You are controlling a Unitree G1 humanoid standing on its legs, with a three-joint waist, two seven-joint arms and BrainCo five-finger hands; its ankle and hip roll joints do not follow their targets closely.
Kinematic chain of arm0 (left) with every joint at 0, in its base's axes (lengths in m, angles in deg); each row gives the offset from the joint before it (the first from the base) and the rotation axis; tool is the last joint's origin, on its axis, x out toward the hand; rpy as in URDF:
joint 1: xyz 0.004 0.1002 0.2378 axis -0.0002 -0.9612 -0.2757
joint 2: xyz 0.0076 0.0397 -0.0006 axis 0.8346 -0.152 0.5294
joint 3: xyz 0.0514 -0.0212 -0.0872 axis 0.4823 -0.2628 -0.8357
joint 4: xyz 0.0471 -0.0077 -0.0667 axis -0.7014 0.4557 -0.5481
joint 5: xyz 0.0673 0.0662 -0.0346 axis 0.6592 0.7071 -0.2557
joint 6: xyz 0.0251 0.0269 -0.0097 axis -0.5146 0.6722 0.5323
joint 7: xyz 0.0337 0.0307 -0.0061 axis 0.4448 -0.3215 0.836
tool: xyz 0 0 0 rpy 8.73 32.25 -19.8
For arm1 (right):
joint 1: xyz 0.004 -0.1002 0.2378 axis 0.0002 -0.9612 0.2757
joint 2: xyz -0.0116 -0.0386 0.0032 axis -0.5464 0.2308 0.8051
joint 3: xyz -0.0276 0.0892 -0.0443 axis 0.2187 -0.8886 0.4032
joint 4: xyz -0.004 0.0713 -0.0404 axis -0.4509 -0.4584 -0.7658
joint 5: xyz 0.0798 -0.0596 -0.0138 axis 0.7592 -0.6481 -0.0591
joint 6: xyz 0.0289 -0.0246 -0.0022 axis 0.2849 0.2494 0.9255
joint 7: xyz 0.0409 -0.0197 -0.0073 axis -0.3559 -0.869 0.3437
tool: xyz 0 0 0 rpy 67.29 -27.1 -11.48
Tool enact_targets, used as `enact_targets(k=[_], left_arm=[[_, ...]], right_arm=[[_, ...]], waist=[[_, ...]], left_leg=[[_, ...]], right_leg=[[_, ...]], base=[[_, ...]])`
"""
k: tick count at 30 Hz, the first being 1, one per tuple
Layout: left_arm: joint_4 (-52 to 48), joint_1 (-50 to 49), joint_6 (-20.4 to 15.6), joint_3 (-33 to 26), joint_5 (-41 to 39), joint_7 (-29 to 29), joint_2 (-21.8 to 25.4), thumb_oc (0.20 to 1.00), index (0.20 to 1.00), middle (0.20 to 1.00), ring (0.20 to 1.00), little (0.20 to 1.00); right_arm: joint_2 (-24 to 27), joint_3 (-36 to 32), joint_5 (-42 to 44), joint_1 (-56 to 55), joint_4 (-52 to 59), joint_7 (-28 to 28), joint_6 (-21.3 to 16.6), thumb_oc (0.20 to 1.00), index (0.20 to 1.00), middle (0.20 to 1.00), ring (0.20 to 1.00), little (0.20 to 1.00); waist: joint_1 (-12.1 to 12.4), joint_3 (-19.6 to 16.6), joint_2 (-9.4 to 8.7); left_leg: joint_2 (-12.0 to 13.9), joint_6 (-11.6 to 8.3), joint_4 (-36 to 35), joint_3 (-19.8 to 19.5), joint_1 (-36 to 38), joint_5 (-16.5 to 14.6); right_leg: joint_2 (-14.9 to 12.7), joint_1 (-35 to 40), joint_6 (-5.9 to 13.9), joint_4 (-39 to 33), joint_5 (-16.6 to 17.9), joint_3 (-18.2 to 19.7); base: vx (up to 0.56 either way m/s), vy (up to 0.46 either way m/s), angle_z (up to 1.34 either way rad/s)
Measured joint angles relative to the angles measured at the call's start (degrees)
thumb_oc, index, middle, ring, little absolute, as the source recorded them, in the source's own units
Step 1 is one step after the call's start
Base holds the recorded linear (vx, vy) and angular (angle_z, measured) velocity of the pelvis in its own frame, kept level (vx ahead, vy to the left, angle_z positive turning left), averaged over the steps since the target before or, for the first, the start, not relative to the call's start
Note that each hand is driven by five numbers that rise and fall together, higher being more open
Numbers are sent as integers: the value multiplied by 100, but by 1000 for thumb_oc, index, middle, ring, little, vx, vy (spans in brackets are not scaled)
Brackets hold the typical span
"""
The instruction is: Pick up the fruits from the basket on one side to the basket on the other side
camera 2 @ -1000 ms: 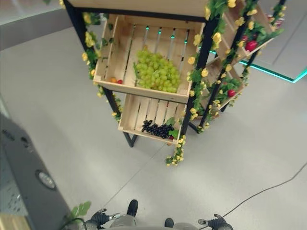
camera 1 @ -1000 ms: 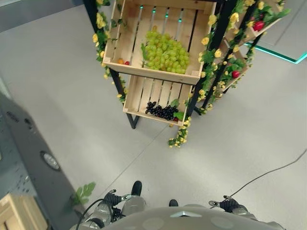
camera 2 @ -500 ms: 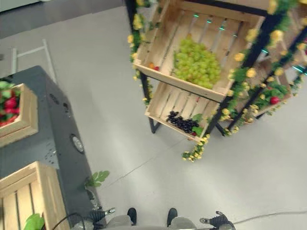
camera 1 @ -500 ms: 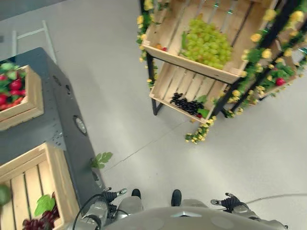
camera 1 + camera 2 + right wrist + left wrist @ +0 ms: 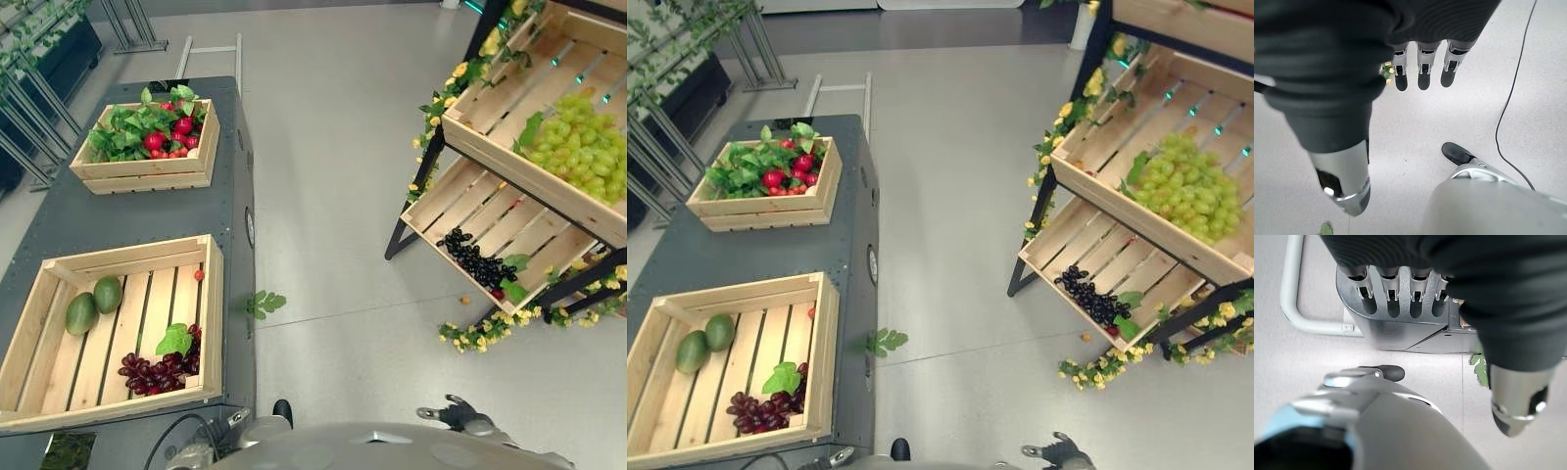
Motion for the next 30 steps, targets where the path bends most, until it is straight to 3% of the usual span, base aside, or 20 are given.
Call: enact_targets(k=[4, 6, 7, 8, 10, 11, 12, 13, 18, 30], left_arm=[[7, 213, -6, -59, -144, -62, 42, 1000, 1000, 1000, 1000, 1000], [16, 354, -9, -36, -143, -66, 24, 1000, 1000, 1000, 1000, 1000], [15, 433, -12, 19, -143, -68, 13, 1000, 1000, 1000, 1000, 1000], [29, 571, -24, 67, -133, -73, 44, 1000, 1000, 1000, 1000, 1000], [102, 729, -32, 75, -105, -107, 149, 1000, 1000, 1000, 1000, 1000], [112, 713, -36, 75, -100, -117, 178, 1000, 1000, 1000, 1000, 1000], [173, 655, -27, 101, -93, -121, 235, 1000, 1000, 1000, 1000, 1000], [233, 603, -21, 117, -92, -124, 255, 1000, 1000, 1000, 1000, 1000], [266, 226, 24, 167, -89, -172, 142, 1000, 1000, 1000, 1000, 1000], [261, 244, 24, 171, -89, -234, -45, 1000, 1000, 1000, 1000, 1000]], right_arm=[[42, -32, 161, 92, -48, -4, 9, 1000, 1000, 1000, 1000, 1000], [57, -28, 221, 128, -34, 1, 18, 1000, 1000, 1000, 1000, 1000], [72, -25, 226, 122, -24, 1, 19, 1000, 1000, 1000, 1000, 1000], [47, -25, 384, 67, -39, 10, -5, 1000, 1000, 1000, 1000, 1000], [38, -19, 443, 87, -108, 13, 11, 1000, 1000, 1000, 1000, 1000], [31, -19, 442, 114, -154, 12, 11, 1000, 1000, 1000, 1000, 1000], [25, -20, 442, 134, -194, 13, 12, 1000, 1000, 1000, 1000, 1000], [28, -22, 442, 141, -191, 11, 9, 1000, 1000, 1000, 1000, 1000], [48, -23, 419, 32, -296, 47, 57, 1000, 1000, 1000, 1000, 1000], [96, 159, 291, -74, -296, 139, 55, 1000, 1000, 1000, 1000, 1000]], waist=[[2, 70, -83], [-35, 197, 42], [-79, 261, 132], [-210, 339, 292], [-294, 366, 177], [-291, 365, 97], [-291, 321, -79], [-310, 300, -130], [-294, 208, -13], [-285, 14, 300]], left_leg=[[-155, 129, -153, -125, -11, -15], [-129, 206, -155, -391, 0, 31], [-72, 247, -154, -500, 2, 60], [78, 265, -121, -876, -45, 141], [89, 279, -123, -1121, -133, 214], [42, 262, -122, -1128, -133, 219], [-88, 200, -153, -1139, -131, 204], [-136, 171, -155, -1208, -138, 195], [29, -96, -119, -1368, 9, 164], [336, -418, 35, -1471, -29, 43]], right_leg=[[-249, -157, 93, 577, -200, -47], [-312, -344, 49, 1257, -267, 111], [-303, -569, 11, 1722, -270, 402], [238, -816, 21, 1865, -782, 1506], [625, -846, -67, 1295, -803, 2213], [635, -857, -140, 1095, -743, 2193], [557, -876, -321, 646, -420, 2188], [530, -812, -303, 558, -168, 2193], [799, -199, -517, -233, 146, 2160], [1169, -107, -756, -257, 70, 2069]], base=[[-1, 167, 22], [21, 84, 43], [69, 66, 95], [80, 17, 94], [72, -27, 88], [68, -50, 46], [84, -46, 24], [90, -54, 35], [70, -111, 22], [-22, -153, 3]])
